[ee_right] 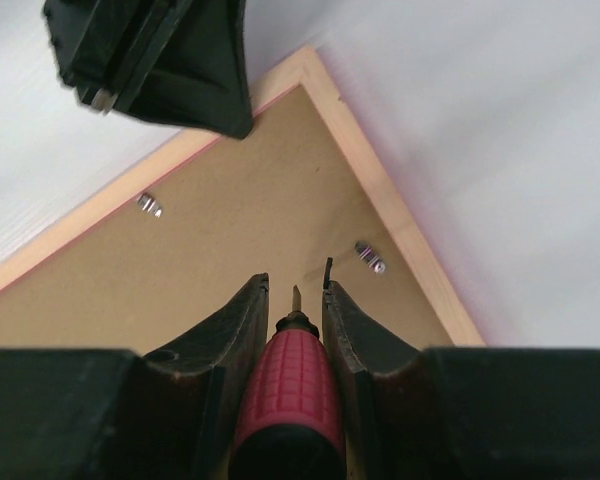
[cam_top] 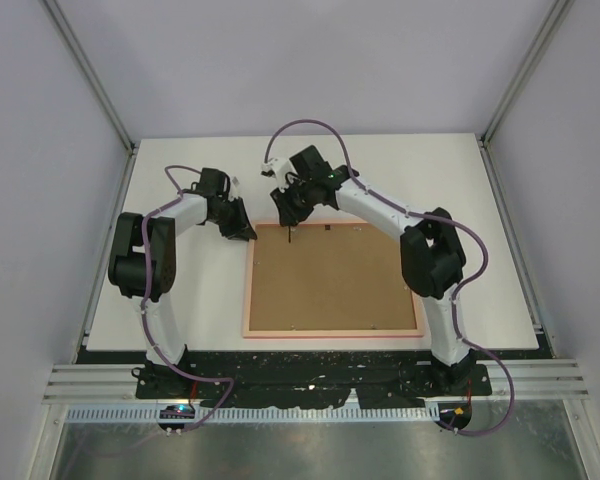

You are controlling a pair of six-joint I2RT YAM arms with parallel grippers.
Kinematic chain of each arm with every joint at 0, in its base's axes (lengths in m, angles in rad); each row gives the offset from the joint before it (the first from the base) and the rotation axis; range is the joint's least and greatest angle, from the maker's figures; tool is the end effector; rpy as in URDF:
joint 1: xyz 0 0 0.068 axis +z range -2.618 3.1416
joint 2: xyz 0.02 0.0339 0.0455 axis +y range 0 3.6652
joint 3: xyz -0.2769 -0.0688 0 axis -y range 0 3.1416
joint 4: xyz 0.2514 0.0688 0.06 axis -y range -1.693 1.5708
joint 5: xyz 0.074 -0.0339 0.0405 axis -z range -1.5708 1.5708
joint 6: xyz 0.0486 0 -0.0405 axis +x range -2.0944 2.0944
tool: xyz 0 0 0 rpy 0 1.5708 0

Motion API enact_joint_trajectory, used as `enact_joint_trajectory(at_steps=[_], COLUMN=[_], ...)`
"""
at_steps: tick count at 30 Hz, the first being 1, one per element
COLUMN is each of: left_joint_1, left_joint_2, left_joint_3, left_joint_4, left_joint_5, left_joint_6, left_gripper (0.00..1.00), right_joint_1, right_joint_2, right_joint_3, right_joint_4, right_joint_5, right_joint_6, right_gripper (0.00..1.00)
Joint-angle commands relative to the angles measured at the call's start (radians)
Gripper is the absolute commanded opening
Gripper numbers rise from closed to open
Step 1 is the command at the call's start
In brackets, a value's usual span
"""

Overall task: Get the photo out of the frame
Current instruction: Release the photo frame item from the photo frame.

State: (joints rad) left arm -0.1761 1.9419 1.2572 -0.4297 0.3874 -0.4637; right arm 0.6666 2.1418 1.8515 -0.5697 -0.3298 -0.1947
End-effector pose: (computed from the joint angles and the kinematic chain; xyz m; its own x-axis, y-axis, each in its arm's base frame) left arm 0.3961 -0.0891 0.1522 -0.9363 -0.2540 -0.2425 -0.1036 0.8596 -0.5004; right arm 0.3879 0.3252 0.2411 -0.4390 -0.5783 -0.6876 -0.8521 0.5107 0.1146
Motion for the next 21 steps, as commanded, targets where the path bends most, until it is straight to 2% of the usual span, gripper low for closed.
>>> enact_joint_trajectory(at_steps=[1,8,15,18,21], left_joint_1=[0.003,0.006,0.006,0.006,0.007], left_joint_2=[0.037,0.037,0.042,0.046,0.048], left_joint_3=[0.005,0.001,0.004,0.010,0.011], left_joint_4=[-0.030,-0.015,-0.007,-0.009,-0.009], left_joint_5=[0.025,0.039,0.053,0.057,0.064], left_joint_6=[0.002,-0.001,0.002,0.002,0.003], left_gripper=[0.00,0.00,0.00,0.00,0.00], right_joint_1=[-0.004,-0.025,-0.045,-0.045,-0.045], right_joint_2=[-0.175,-0.240,-0.252,-0.223,-0.175], right_joint_3=[-0.080,-0.225,-0.291,-0.230,-0.097], right_joint_4=[0.037,0.112,0.201,0.196,0.131], right_joint_5=[-0.110,-0.198,-0.316,-0.319,-0.348], right_joint_6=[-0.029,0.008,0.063,0.089,0.129], right_gripper=[0.08,0.08,0.08,0.08,0.08])
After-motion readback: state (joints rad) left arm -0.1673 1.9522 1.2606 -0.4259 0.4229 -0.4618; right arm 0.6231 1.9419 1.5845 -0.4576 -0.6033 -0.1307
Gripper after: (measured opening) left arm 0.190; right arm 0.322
